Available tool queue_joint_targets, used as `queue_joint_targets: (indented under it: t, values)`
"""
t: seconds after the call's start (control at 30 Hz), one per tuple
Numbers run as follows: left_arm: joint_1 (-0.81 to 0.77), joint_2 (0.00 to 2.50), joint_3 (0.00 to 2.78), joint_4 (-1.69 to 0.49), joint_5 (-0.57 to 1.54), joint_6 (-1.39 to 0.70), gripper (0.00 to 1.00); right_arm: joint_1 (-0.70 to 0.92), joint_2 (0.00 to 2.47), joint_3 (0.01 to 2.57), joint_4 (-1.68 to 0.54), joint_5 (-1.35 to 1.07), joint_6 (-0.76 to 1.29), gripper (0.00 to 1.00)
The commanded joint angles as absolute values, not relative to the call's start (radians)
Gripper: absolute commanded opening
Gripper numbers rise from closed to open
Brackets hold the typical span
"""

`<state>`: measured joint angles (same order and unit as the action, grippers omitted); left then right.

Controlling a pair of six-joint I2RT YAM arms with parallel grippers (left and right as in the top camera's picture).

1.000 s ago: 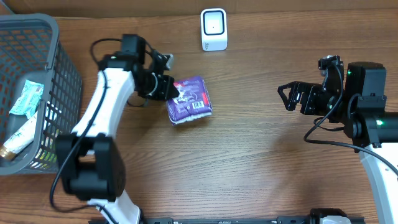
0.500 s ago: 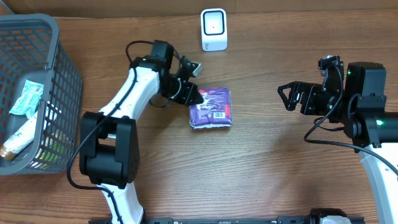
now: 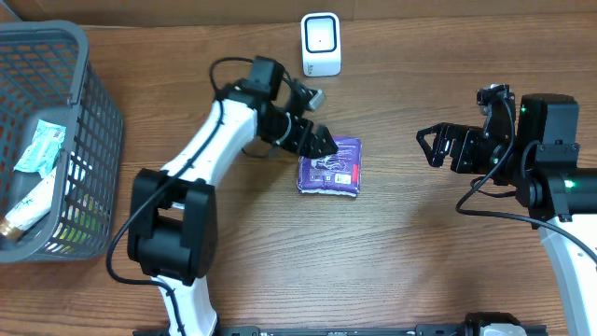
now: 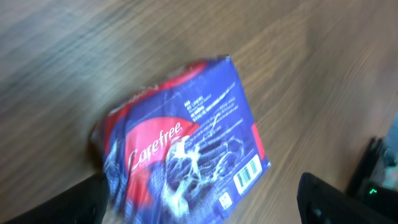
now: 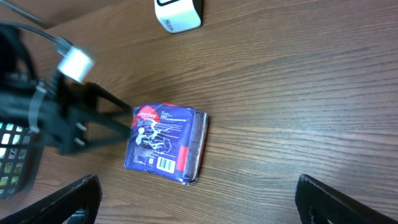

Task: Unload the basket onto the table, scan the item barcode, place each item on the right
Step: 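Grasp the purple Carefree pad pack and place it mid-table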

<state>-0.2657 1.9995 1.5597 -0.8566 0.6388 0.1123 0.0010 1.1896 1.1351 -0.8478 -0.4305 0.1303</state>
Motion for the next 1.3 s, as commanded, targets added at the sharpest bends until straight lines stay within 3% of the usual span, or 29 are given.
queue_joint_targets:
  t: [0.0,0.3,0.57,0.73,0.9,1.27]
  values:
    - [-0.153,1.947,1.76,-0.936,0.638,0.07,0.88,0.005,1.19,1.158,-0.844,-0.435,0.122,1.0]
    - [0.187,1.853,2.329,-1.353,0.371,-0.104,0.87,0.005,1.19,1.158,-0.85,-0.435,0.122,1.0]
    - [0.57,1.778,2.407,-1.587,0.152,-0.352,0.93,0.005,1.19,1.158,-0.852,-0.435,0.122,1.0]
    - [0.804,1.779,2.354,-1.666,0.115,-0.42,0.93,0.005,1.19,1.158,-0.85,-0.435,0.122,1.0]
    - [0.93,1.779,2.205,-1.624,0.076,-0.48,0.93,0.005,1.19,1.158,-0.85,-0.435,0.122,1.0]
    - [0.954,1.779,1.755,-1.345,0.044,-0.727,0.9,0.005,1.19,1.158,-0.874,-0.435,0.122,1.0]
